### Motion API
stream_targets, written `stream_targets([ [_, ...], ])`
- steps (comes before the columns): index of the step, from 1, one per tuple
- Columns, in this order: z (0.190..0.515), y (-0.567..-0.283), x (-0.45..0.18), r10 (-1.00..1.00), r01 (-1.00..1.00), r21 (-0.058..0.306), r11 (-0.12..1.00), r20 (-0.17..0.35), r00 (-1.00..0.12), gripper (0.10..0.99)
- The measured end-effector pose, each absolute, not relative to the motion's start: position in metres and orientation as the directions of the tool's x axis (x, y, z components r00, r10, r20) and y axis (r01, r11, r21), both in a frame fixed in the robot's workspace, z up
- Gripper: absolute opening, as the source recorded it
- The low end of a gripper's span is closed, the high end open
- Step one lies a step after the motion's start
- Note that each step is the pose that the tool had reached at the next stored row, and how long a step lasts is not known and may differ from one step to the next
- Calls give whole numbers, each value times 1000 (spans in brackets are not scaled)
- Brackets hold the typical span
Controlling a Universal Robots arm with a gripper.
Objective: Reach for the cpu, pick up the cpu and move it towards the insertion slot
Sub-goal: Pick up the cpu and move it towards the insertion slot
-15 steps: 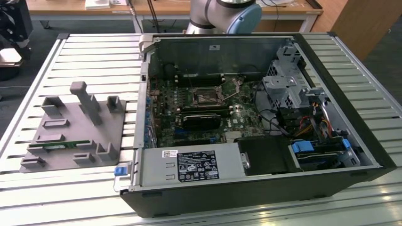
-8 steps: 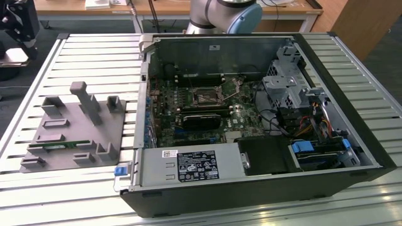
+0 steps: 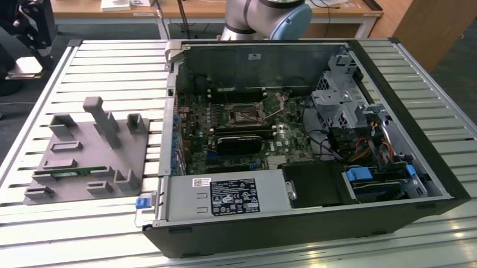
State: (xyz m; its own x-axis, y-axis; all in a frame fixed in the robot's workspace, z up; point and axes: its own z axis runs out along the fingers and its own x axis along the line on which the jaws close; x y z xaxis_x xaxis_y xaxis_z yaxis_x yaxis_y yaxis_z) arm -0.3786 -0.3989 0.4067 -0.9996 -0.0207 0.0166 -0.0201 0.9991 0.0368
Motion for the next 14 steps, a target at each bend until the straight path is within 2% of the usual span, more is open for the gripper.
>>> stream_targets([
  [14, 407, -399, -351, -21, -20, 37, 999, 22, -1000, 541],
])
